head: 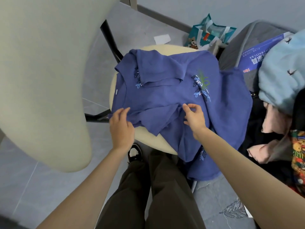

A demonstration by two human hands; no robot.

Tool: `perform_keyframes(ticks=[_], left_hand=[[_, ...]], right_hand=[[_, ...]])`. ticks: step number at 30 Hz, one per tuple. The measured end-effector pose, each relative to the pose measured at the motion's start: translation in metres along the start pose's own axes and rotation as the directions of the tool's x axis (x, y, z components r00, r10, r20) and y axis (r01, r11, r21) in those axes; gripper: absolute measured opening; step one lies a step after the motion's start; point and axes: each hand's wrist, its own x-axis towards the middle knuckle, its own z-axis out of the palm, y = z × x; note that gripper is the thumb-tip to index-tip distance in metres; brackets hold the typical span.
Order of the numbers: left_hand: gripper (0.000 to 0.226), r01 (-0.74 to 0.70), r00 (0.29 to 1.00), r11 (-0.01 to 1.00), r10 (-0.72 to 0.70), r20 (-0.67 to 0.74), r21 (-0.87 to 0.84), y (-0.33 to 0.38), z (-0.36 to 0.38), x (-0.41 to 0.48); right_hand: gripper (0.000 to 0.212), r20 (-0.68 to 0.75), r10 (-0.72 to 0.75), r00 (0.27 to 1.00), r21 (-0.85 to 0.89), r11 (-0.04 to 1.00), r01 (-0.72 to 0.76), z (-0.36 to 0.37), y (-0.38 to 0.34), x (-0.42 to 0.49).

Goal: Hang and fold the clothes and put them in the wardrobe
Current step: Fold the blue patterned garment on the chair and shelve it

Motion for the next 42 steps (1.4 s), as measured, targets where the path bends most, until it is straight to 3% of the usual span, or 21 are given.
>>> perform_keyframes(ticks=[3, 5, 7, 10, 13, 15, 17, 20, 22, 25, 27, 30, 33, 36, 40, 42], left_hand=[[0.078, -0.313, 0.932, 0.906, 0.234, 0.278, 0.284, -0.004, 0.013, -0.012], [0.093, -0.419, 0.884, 0.783, 0.235, 0.405, 0.46, -0.003, 0.029, -0.015], [0.1, -0.451, 0.874, 0.709, 0.225, 0.432, 0.543, 0.0, 0.041, -0.013], [0.089, -0.453, 0.879, 0.666, 0.224, 0.421, 0.593, 0.0, 0.05, 0.001], [0.056, -0.45, 0.882, 0.707, 0.256, 0.396, 0.545, 0.001, 0.048, 0.015], [0.027, -0.344, 0.927, 0.887, 0.268, 0.262, 0.308, 0.005, 0.044, 0.018], [0.017, -0.093, 0.991, 0.994, 0.097, 0.087, -0.05, 0.015, 0.036, 0.019], [0.042, 0.261, 0.964, 0.903, -0.264, 0.038, -0.342, 0.028, 0.028, 0.028], [0.047, 0.389, 0.919, 0.859, -0.384, 0.082, -0.333, 0.03, 0.025, 0.039], [0.046, 0.47, 0.881, 0.831, -0.463, 0.098, -0.297, 0.024, 0.024, 0.054], [0.044, 0.458, 0.888, 0.867, -0.44, 0.132, -0.195, 0.019, 0.023, 0.054], [0.039, 0.393, 0.9, 0.92, -0.387, 0.203, 0.011, 0.008, 0.027, 0.046], [0.025, 0.356, 0.931, 0.935, -0.354, 0.092, 0.002, 0.005, 0.03, 0.041], [0.03, 0.333, 0.937, 0.94, -0.339, -0.081, -0.079, 0.015, 0.025, 0.046], [0.035, 0.329, 0.936, 0.939, -0.311, -0.162, 0.097, 0.02, 0.022, 0.063], [0.032, 0.262, 0.961, 0.954, -0.245, -0.129, 0.146, 0.021, 0.021, 0.067]], right_hand=[[0.049, 0.085, -0.026, 0.996, -0.172, 0.984, 0.04, -0.001, 0.008, -0.003], [0.052, 0.103, -0.035, 0.994, -0.224, 0.973, 0.057, -0.001, 0.013, -0.002], [0.042, 0.105, -0.019, 0.994, -0.242, 0.969, 0.044, -0.001, 0.017, 0.003], [0.019, 0.127, 0.014, 0.992, -0.302, 0.953, 0.025, 0.003, 0.016, 0.008], [0.032, 0.176, -0.016, 0.984, -0.269, 0.961, 0.064, 0.003, 0.009, 0.009], [0.026, 0.21, -0.027, 0.977, -0.209, 0.975, 0.072, 0.002, 0.002, 0.007], [0.023, 0.266, -0.018, 0.964, -0.167, 0.984, 0.064, 0.0, -0.005, 0.005], [0.041, 0.359, -0.025, 0.933, -0.174, 0.98, 0.094, -0.002, -0.016, 0.006], [0.039, 0.365, -0.053, 0.93, -0.174, 0.977, 0.124, 0.0, -0.023, 0.009], [0.027, 0.221, -0.094, 0.971, -0.243, 0.958, 0.149, 0.008, -0.031, 0.021], [0.027, 0.217, -0.018, 0.976, -0.232, 0.97, 0.07, 0.011, -0.033, 0.027], [0.052, 0.312, 0.06, 0.948, -0.339, 0.939, 0.053, 0.012, -0.028, 0.028], [0.042, 0.328, 0.033, 0.944, -0.448, 0.885, 0.124, 0.01, -0.023, 0.03], [0.041, 0.503, 0.201, 0.841, -0.463, 0.884, 0.065, 0.004, -0.016, 0.026], [0.033, 0.604, 0.408, 0.684, -0.564, 0.826, 0.006, 0.002, -0.005, 0.014], [0.033, 0.567, 0.438, 0.698, -0.622, 0.783, 0.014, 0.004, -0.005, 0.009]])
